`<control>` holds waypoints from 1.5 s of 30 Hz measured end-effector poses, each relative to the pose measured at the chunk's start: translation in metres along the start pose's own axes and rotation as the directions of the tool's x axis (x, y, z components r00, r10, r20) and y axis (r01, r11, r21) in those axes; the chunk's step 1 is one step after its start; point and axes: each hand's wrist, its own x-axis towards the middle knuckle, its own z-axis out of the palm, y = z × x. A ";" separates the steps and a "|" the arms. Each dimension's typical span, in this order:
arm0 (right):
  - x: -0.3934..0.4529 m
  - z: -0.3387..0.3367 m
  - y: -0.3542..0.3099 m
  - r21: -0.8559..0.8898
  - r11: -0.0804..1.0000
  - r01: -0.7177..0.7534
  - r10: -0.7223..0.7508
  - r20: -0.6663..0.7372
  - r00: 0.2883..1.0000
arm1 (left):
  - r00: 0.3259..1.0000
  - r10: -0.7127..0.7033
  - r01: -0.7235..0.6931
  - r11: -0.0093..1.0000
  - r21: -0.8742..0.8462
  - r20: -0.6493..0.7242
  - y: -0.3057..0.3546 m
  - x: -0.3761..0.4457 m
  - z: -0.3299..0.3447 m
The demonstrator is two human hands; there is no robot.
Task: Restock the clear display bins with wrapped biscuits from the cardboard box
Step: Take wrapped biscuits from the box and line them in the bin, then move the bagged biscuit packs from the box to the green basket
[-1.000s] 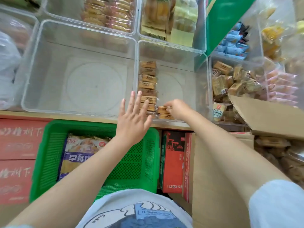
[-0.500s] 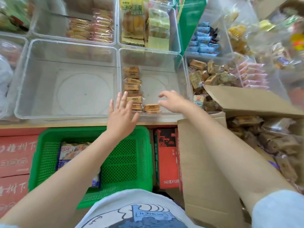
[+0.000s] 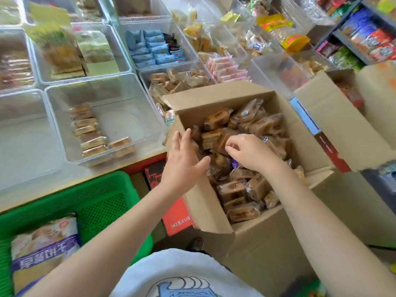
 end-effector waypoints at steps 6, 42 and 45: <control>-0.003 0.024 0.020 -0.090 0.994 0.056 -0.048 0.094 0.994 | 1.000 -0.010 0.008 0.997 -0.079 -0.024 -0.006 0.002 0.014; 0.042 0.017 0.034 -0.381 0.880 -0.285 0.320 0.030 0.947 | 0.987 -0.091 0.085 0.995 -0.053 -0.134 0.017 -0.007 0.026; 0.033 -0.005 0.056 -0.228 0.932 -0.282 0.288 -0.009 0.958 | 0.981 -0.047 0.077 0.985 0.155 -0.186 0.020 -0.008 0.022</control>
